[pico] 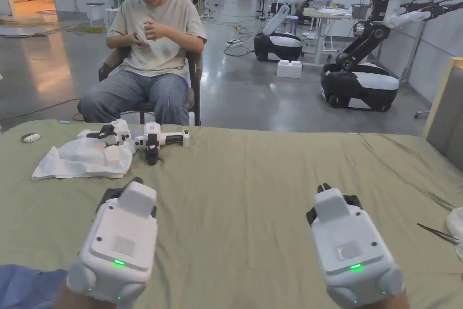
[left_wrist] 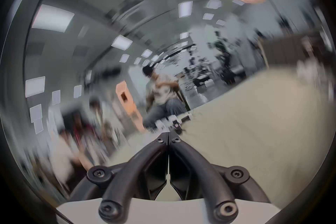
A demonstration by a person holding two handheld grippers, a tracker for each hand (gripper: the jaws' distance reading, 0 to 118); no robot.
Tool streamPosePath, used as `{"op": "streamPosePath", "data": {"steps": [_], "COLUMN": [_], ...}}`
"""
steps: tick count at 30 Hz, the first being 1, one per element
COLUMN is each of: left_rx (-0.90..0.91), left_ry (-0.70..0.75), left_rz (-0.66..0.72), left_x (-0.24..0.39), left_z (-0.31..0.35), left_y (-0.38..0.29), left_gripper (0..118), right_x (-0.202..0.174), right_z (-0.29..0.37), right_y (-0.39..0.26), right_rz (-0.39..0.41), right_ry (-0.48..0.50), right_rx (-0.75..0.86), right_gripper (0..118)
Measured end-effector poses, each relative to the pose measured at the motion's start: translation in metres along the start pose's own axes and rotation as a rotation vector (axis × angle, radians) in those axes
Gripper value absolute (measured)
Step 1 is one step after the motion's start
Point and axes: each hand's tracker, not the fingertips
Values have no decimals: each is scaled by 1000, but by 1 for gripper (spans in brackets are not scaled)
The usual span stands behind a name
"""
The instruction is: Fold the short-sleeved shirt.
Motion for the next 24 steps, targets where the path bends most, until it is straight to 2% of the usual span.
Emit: {"op": "streamPosePath", "data": {"steps": [2, 4, 5, 7, 9, 10, 13, 15, 17, 19, 21, 24], "left_rx": [18, 3, -2, -11, -49, -74, -130, -144, -158, -151, -147, -129], "left_ry": [-4, -13, -16, -8, -28, -39, -70, -91, -82, -78, -79, -69], "left_rz": [-217, -364, -394, -372, -181, -57, 336, 650, 889, 1036, 1118, 1079], "left_x": [10, 16, 16, 17, 10, 6, -6, -15, -19, -20, -20, -20], "left_z": [-4, -6, -5, -5, -4, -5, -8, -9, -8, -7, -2, 3], "left_y": [-7, -10, -12, -13, -11, -9, -14, -23, -34, -43, -45, -45], "left_gripper": [0, 0, 0, 0, 0, 0, 0, 0, 0, 0, 0, 0], "right_x": [-7, -10, -10, -9, -5, -2, 12, 21, 27, 30, 29, 24], "right_z": [-1, -1, -1, 2, 3, 2, -4, -6, -6, -6, -3, 4], "right_y": [-4, -8, -10, -10, -10, -9, -11, -17, -24, -31, -34, -33], "right_rz": [170, 286, 314, 277, 178, 98, -230, -472, -673, -821, -861, -805], "right_ry": [-21, -47, -48, -48, -47, -32, 23, 20, 22, 11, -16, -21], "right_rx": [23, 28, 27, 24, -3, -20, -101, -132, -157, -169, -163, -128], "right_gripper": [2, 2, 2, 2, 2, 2, 2, 2, 1, 1, 1, 1]}}
